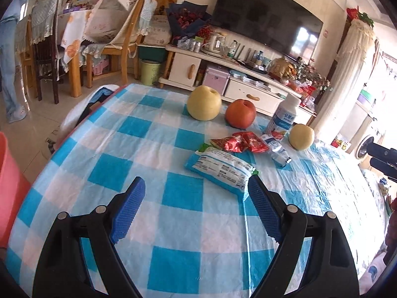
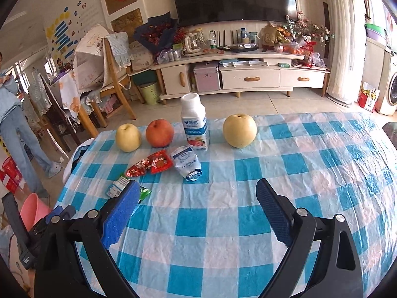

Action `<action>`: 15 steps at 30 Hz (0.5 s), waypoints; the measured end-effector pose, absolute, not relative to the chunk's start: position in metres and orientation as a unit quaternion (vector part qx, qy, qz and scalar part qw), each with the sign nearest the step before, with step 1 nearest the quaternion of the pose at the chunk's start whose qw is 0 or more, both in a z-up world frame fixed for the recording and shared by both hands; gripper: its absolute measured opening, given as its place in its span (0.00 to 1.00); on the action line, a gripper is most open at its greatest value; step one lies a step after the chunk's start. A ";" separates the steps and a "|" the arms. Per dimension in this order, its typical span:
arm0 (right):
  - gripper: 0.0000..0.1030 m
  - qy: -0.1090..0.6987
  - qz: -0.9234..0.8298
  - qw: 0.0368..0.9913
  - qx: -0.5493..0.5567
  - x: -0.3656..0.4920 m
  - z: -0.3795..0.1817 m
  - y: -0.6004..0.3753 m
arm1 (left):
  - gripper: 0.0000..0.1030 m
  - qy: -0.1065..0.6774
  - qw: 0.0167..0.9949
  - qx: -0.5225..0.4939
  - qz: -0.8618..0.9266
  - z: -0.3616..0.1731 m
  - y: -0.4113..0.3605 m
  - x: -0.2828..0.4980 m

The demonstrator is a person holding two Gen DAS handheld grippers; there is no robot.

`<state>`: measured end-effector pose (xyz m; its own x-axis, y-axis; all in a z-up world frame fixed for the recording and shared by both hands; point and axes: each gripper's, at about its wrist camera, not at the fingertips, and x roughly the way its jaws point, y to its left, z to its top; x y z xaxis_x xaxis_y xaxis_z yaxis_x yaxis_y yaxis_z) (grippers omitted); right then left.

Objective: Collect trash
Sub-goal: 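Grasp the red snack bag with the left tool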

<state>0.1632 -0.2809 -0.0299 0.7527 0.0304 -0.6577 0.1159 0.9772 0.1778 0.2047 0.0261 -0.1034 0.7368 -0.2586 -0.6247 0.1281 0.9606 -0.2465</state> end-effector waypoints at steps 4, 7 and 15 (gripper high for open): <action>0.91 0.376 -0.035 0.918 0.118 0.176 -0.049 -0.299 | 0.83 0.362 0.922 -0.056 -0.127 -0.111 -0.010 0.232; 0.91 0.390 -0.038 0.910 0.135 0.182 -0.059 -0.309 | 0.83 0.371 0.917 -0.048 -0.141 -0.115 -0.039 0.258; 0.91 0.395 -0.038 0.903 0.164 0.181 -0.065 -0.324 | 0.83 0.390 0.907 -0.047 -0.151 -0.117 -0.097 0.331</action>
